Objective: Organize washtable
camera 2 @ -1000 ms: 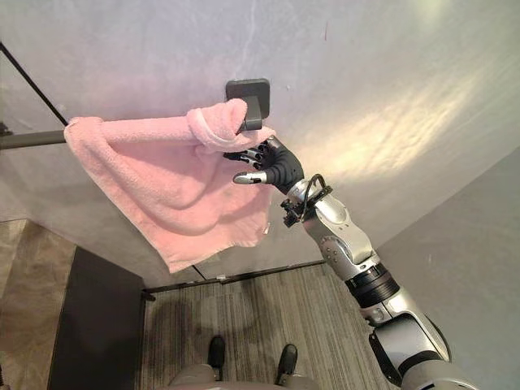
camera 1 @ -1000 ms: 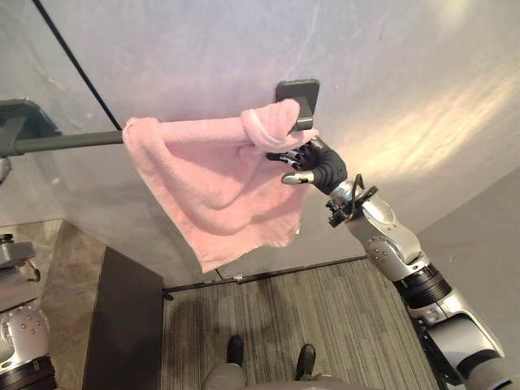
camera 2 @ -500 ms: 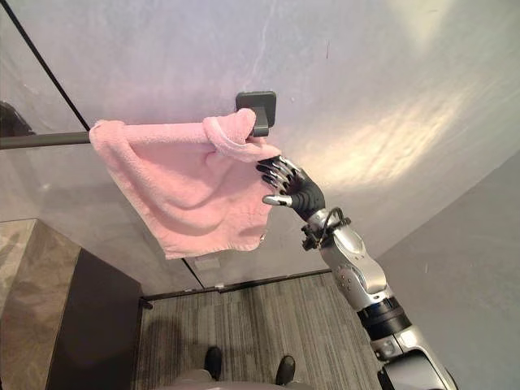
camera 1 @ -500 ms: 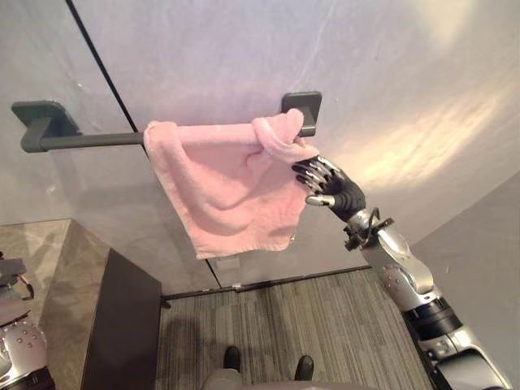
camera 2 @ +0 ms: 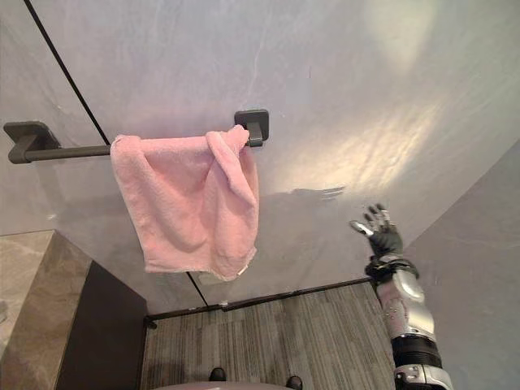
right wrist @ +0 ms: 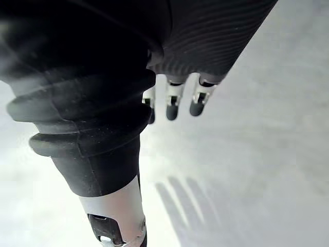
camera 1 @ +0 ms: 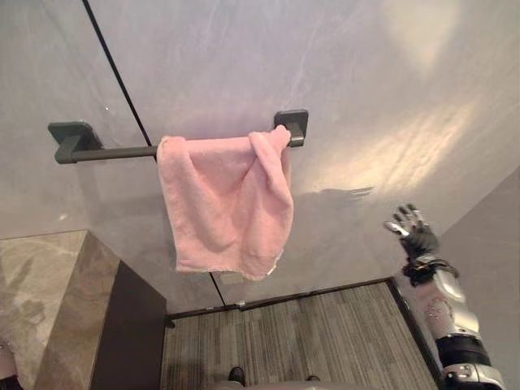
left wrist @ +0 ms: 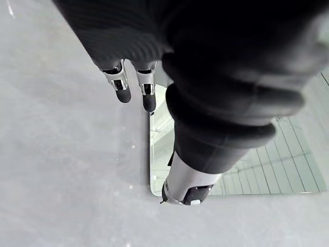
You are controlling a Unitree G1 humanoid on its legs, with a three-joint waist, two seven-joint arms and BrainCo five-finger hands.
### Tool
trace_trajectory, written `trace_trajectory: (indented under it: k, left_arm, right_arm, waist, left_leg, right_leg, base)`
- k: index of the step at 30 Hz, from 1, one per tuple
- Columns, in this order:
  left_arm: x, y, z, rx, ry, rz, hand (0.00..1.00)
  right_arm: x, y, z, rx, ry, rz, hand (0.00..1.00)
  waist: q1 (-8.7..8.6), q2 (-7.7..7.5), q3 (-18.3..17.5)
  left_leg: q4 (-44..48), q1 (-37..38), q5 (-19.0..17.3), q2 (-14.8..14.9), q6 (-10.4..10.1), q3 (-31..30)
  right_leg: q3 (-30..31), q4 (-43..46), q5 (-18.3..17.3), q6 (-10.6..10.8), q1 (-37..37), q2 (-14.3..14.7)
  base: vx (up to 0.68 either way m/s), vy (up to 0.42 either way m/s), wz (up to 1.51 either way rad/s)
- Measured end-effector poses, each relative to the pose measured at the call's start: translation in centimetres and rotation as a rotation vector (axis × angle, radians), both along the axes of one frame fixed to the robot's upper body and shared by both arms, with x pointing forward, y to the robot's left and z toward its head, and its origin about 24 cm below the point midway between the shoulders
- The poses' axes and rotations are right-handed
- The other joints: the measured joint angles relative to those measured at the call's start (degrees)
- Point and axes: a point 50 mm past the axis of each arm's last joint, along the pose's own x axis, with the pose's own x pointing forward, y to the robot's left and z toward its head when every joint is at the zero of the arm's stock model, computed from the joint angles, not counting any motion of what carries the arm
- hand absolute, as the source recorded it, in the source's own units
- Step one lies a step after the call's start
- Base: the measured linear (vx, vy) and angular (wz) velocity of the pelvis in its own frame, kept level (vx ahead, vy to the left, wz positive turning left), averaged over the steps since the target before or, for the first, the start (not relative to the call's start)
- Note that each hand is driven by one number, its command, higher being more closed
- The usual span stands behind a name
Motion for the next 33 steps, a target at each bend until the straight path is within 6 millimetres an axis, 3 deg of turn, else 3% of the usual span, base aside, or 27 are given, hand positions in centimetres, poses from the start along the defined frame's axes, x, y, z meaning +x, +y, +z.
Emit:
trace_trajectory:
  k: [4,7,10,13,16,23,30,33]
  left_arm:
    - [0.6,-0.9,0.7,0.028,-0.014,-0.025,0.0]
    - [3.0,-4.3,0.8,0.088,0.024,-0.166,0.0]
    - [5.5,-9.3,0.0,0.122,0.065,-0.396,0.0]
    - [6.6,-14.7,-0.6,0.143,0.068,-0.659,0.0]
    - [6.6,-17.8,-0.6,0.154,0.048,-0.809,0.0]
    - [6.3,-18.8,0.0,0.17,0.01,-0.885,0.0]
    - [6.3,-18.7,1.0,0.18,-0.049,-0.876,0.0]
    - [6.0,-17.8,1.8,0.193,-0.088,-0.823,0.0]
  right_arm:
    - [0.3,-1.5,2.9,0.017,-0.135,-0.118,0.0]
    - [1.1,-0.6,5.7,0.008,-0.258,-0.096,0.0]
    - [2.9,3.4,8.8,-0.005,-0.384,0.073,0.0]
    - [3.7,8.9,11.2,-0.006,-0.499,0.329,0.0]
    - [4.1,12.3,12.7,0.002,-0.562,0.477,0.0]
    - [4.5,16.2,16.6,-0.001,-0.717,0.675,0.0]
    - [4.0,18.2,18.0,-0.023,-0.78,0.776,0.0]
    - [3.5,18.6,18.5,-0.029,-0.816,0.81,0.0]
  waist:
    - [-0.66,0.57,-0.23]
    - [-1.44,0.94,-0.19]
    - [-2.11,1.46,-0.23]
    - [-3.22,1.92,-0.24]
    - [-3.36,2.29,-0.26]
    - [-3.35,2.79,-0.04]
    - [-3.25,2.76,-0.03]
    - [-3.23,2.75,-0.03]
  left_leg:
    - [-0.01,0.65,0.0,-0.04,0.04,0.12]
    - [-0.04,0.87,0.0,-0.09,0.02,-0.16]
    - [-0.1,0.9,0.0,-0.13,0.0,-0.16]
    - [-0.13,0.94,0.04,-0.1,0.06,-0.12]
    - [0.0,1.21,0.24,-0.08,0.34,-0.02]
    - [-0.02,2.01,0.16,-0.09,0.29,-0.03]
    - [-0.32,1.96,0.17,-0.09,0.26,-0.02]
    - [-0.32,1.96,0.19,-0.07,0.26,-0.01]
  right_leg:
    - [-0.01,0.0,-0.08,-0.07,0.36,-0.02]
    - [-0.62,-0.01,-0.28,-0.33,0.98,-0.13]
    - [-0.61,-0.02,-0.29,-0.33,1.05,-0.16]
    - [-0.4,-0.01,-0.25,-0.29,1.15,-0.11]
    - [-0.15,0.02,0.05,0.03,1.28,-0.05]
    - [-0.44,-0.03,-0.06,0.15,1.98,-0.02]
    - [-0.97,-0.04,-0.52,0.4,2.13,-0.12]
    - [-1.0,-0.03,-0.51,0.41,2.13,-0.11]
  base:
    - [0.0,-0.001,0.0]
    - [-0.01,-0.002,0.1]
    - [-0.01,0.001,0.01]
    - [0.0,-0.005,-0.04]
    - [0.02,-0.007,-0.06]
    - [0.0,-0.001,0.02]
    - [-0.02,-0.002,0.03]
    - [0.0,0.0,0.0]
